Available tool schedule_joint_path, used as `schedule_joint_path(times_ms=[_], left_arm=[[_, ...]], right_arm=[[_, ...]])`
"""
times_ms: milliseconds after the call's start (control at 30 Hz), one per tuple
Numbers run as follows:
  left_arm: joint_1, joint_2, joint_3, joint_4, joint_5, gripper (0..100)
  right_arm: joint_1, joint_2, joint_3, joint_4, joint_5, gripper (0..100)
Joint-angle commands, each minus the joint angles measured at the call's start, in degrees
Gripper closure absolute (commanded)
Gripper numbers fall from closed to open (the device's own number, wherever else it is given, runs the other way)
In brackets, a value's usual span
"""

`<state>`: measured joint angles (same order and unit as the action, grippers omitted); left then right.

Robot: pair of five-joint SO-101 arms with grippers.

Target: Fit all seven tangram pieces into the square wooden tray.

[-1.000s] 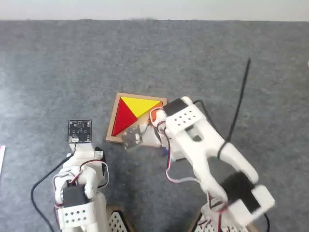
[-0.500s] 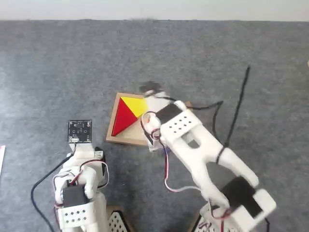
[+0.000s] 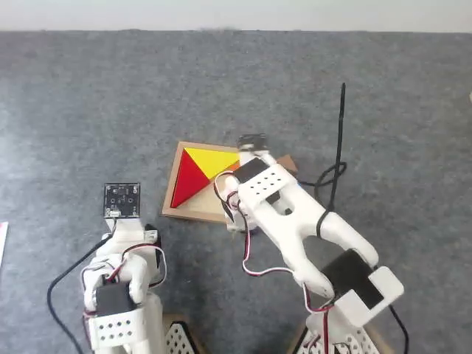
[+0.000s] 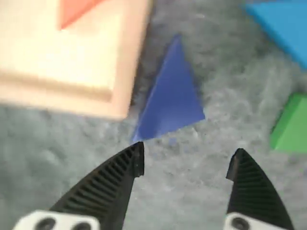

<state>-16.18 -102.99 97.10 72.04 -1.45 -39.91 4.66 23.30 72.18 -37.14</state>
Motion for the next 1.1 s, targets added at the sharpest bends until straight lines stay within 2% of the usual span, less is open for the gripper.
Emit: schedule_joint_path(times_ms=[0, 233, 667, 800, 867, 1067], left_arm=[[0.3, -1.1, -0.7, 0.3, 0.0, 92], [0.3, -1.1, -0.7, 0.3, 0.0, 92], [0.3, -1.1, -0.7, 0.3, 0.0, 92], [0.3, -1.1, -0.7, 0.3, 0.0, 92], [0.3, -1.1, -0.7, 0.3, 0.0, 92], [0.3, -1.1, -0.7, 0.3, 0.0, 92]], right_arm=[[1.8, -2.5, -1.3, -3.6, -9.1, 70.7], [4.4, 0.4, -1.3, -12.2, -10.6, 70.7], [5.4, 8.5, -1.1, -12.4, -10.3, 70.8], [5.5, 9.0, -1.1, -12.4, -9.8, 79.4], [5.6, 9.0, -1.1, -12.4, -6.6, 83.1], [5.6, 9.0, -0.6, -11.8, -5.2, 83.4]])
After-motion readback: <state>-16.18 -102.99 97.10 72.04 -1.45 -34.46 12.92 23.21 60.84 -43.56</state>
